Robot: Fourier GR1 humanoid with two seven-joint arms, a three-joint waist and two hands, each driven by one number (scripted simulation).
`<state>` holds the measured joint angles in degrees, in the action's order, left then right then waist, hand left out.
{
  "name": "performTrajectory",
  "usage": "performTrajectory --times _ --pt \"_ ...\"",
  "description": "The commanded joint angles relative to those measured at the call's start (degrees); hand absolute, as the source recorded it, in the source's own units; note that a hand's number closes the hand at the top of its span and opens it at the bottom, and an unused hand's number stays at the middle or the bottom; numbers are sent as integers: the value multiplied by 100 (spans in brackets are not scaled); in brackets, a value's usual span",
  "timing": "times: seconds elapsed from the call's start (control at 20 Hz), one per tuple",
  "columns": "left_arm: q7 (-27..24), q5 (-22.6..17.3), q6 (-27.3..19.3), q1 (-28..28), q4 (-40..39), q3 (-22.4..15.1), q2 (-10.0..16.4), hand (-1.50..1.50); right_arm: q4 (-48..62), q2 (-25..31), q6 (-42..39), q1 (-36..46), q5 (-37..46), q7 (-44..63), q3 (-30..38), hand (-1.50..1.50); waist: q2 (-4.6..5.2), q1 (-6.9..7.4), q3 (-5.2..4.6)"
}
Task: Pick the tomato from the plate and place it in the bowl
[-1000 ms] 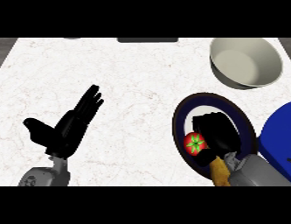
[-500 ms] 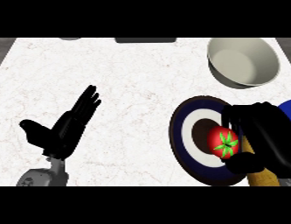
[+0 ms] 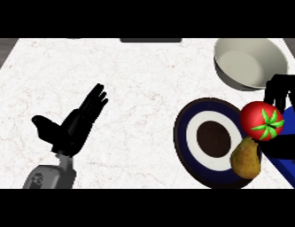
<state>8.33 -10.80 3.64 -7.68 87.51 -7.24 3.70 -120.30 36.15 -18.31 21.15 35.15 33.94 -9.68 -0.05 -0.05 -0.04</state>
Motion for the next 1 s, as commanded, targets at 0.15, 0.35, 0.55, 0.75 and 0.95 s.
performTrajectory --times 0.15,0.35,0.55,0.75,0.95 --pt "318 -4 57 35 411 23 57 0 807 -214 -354 914 -201 -160 804 150 4 33 2" --pt "0 125 54 274 238 -181 -152 0 2403 -432 243 1459 131 -965 866 150 20 93 3" --pt "-80 69 93 -238 -151 171 -60 0 3614 -416 569 1676 295 -1880 1023 150 31 72 3" --pt "196 -102 274 -83 43 158 52 0 5103 -409 1388 2034 609 -2851 1221 150 65 147 6" --pt "244 73 147 -123 209 -42 -103 0 6529 -566 1988 2725 1055 -3343 1175 150 77 209 7"
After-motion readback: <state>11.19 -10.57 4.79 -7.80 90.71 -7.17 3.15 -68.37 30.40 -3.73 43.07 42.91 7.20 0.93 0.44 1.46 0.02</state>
